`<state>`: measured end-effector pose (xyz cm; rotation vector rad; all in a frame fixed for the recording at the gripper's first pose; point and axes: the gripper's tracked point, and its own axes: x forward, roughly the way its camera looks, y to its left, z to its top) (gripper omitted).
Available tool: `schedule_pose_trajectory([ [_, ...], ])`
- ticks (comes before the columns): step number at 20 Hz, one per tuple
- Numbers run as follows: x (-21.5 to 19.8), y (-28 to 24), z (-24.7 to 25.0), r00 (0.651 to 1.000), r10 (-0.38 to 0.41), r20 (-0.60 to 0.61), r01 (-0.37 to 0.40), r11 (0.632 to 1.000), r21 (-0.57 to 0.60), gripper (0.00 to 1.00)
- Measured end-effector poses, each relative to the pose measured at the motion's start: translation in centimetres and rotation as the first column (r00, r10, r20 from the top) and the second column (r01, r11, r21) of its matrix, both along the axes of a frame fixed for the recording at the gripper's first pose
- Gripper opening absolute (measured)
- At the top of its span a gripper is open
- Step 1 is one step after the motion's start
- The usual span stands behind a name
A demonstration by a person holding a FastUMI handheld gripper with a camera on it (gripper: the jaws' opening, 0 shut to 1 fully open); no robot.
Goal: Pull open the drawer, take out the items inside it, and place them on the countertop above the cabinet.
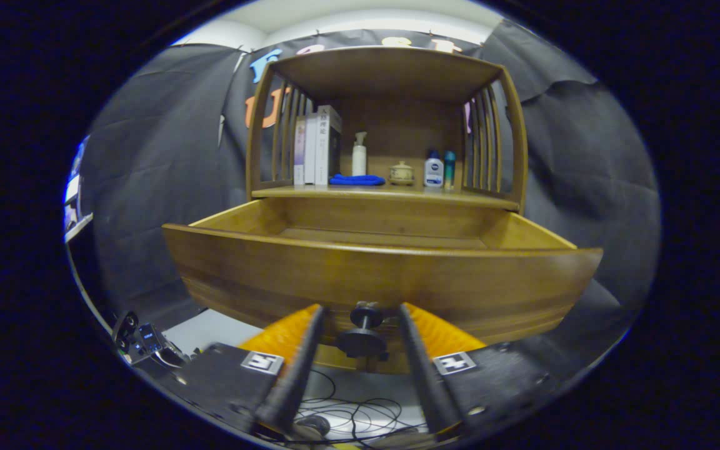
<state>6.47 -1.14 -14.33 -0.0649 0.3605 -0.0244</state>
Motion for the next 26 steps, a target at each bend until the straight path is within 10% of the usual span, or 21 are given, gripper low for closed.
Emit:
schedule_pose_trajectory([
  [2, -0.4, 0.4, 1.7, 1.0, 0.022, 0.005, -0.022, 1.0, -0.016, 1.0],
  [16, 6.9, 2.4, 9.4, 0.985, 0.072, -0.154, -0.056, 0.992, 0.11, 1.0],
  [26, 10.9, -0.4, 2.4, 0.847, -0.059, -0.528, 0.085, 0.996, 0.024, 1.0],
])
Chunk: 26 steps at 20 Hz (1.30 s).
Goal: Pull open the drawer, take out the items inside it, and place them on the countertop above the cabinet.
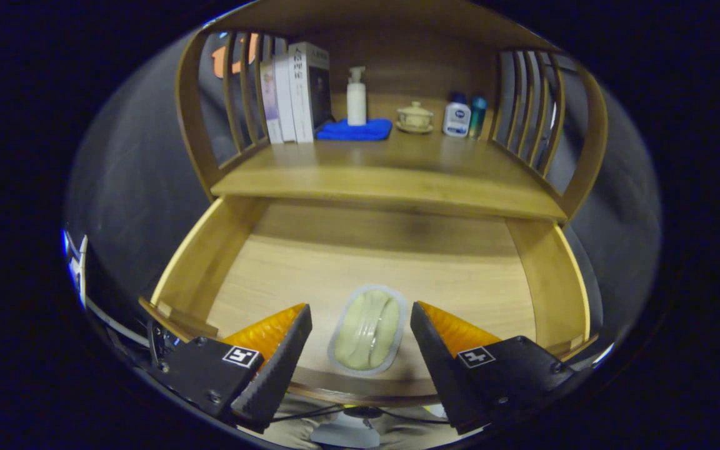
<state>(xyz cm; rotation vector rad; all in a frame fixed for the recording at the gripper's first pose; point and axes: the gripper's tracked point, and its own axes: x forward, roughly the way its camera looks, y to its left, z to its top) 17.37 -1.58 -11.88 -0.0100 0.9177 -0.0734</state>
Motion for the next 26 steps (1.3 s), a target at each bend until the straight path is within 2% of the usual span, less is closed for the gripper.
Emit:
schedule_pose_trajectory([
  [4, 0.3, -1.8, -2.9, 0.989, -0.113, -0.095, 0.112, 0.994, -0.015, 0.97],
  [6, 0.4, -1.0, -3.6, 0.986, -0.118, -0.122, 0.122, 0.992, 0.025, 0.92],
  [9, 0.9, -1.0, -4.3, 0.981, -0.139, -0.138, 0.143, 0.989, 0.022, 0.86],
  [12, 1.0, -1.5, -5.1, 0.97, -0.186, -0.156, 0.189, 0.982, 0.004, 0.58],
  [14, 1.2, -1.2, -5.0, 0.972, -0.185, -0.144, 0.191, 0.981, 0.024, 0.38],
  [16, 1.3, -1.2, -4.9, 0.971, -0.195, -0.139, 0.203, 0.978, 0.041, 0.26],
  [18, 1.2, -0.6, -4.5, 0.972, -0.193, -0.135, 0.205, 0.975, 0.087, 0.21],
  [20, 1.2, -0.6, -3.6, 0.976, -0.19, -0.109, 0.199, 0.977, 0.08, 0.18],
  [26, 1.5, -1.1, 0.1, 0.983, -0.18, -0.043, 0.182, 0.981, 0.061, 0.18],
])
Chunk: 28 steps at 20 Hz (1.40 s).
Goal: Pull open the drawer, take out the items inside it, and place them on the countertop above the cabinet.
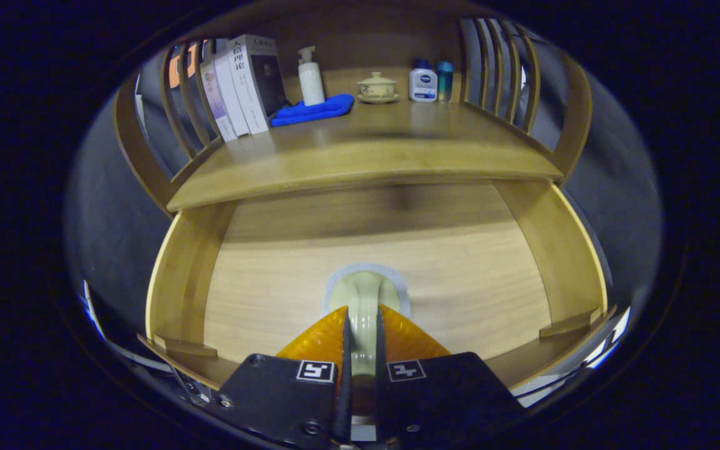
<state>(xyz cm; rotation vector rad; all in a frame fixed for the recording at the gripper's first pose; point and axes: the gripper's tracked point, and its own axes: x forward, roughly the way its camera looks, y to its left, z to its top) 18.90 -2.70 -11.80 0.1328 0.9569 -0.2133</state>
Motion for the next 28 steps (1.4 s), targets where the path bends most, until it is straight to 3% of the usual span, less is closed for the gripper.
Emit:
schedule_pose_trajectory([
  [9, 2.1, -0.5, 6.6, 0.997, 0.013, 0.08, -0.011, 1.0, -0.014, 0.18],
  [16, 7.5, -1.6, 11.6, 0.987, -0.017, 0.162, 0.027, 0.998, -0.062, 0.17],
  [24, 15.4, -3.0, 11.7, 0.975, -0.033, 0.218, 0.052, 0.995, -0.084, 0.18],
  [28, 18.4, -3.9, 11.4, 0.975, -0.09, 0.201, 0.109, 0.991, -0.084, 0.18],
])
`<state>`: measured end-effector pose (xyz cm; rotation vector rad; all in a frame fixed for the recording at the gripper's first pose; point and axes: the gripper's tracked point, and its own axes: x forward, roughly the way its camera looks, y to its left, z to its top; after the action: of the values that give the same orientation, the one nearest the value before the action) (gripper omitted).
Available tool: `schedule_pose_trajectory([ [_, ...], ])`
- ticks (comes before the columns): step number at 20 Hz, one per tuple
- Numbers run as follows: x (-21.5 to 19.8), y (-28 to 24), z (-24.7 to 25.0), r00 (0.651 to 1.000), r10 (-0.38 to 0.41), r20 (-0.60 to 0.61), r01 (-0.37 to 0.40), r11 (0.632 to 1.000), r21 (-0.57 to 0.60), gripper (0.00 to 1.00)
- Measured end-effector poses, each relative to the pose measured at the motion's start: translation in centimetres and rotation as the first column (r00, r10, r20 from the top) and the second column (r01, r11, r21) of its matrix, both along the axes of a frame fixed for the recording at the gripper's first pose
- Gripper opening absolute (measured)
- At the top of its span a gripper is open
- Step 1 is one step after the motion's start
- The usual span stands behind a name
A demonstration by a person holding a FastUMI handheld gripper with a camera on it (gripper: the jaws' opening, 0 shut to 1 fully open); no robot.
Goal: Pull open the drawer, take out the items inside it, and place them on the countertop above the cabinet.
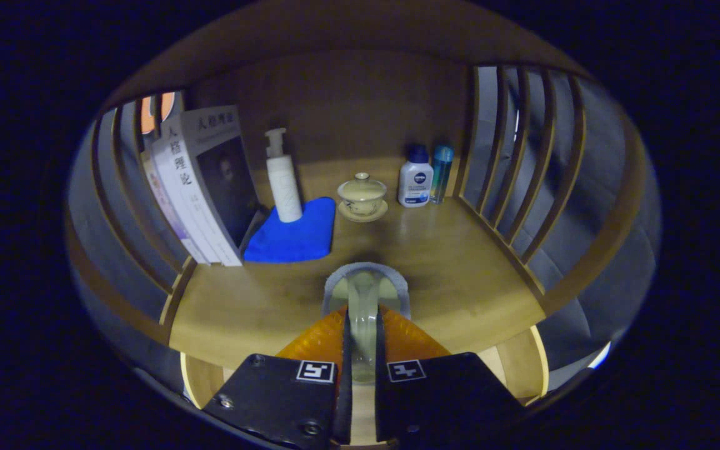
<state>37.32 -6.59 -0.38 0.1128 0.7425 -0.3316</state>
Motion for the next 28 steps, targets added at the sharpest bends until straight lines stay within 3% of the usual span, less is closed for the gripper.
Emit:
schedule_pose_trajectory([
  [6, 2.5, -0.5, -2.1, 1.0, -0.02, -0.02, 0.019, 0.999, -0.034, 0.18],
  [10, 3.6, -0.1, -1.9, 1.0, 0.011, -0.003, -0.012, 0.997, -0.081, 0.2],
  [13, 2.8, 0.4, -1.7, 1.0, -0.007, 0.005, 0.008, 0.997, -0.077, 0.37],
  [16, 1.3, 2.6, -0.7, 1.0, 0.02, 0.02, -0.02, 0.999, -0.035, 0.62],
  [19, -1.1, 3.6, 1.5, 0.994, 0.076, 0.073, -0.07, 0.994, -0.081, 0.64],
  [22, -4.4, 4.8, 3.2, 0.98, 0.16, 0.115, -0.15, 0.985, -0.086, 0.82],
  [27, -11.0, 5.7, 5.5, 0.948, 0.255, 0.193, -0.235, 0.965, -0.121, 0.83],
  [28, -12.6, 5.6, 5.4, 0.941, 0.276, 0.195, -0.255, 0.958, -0.13, 0.89],
])
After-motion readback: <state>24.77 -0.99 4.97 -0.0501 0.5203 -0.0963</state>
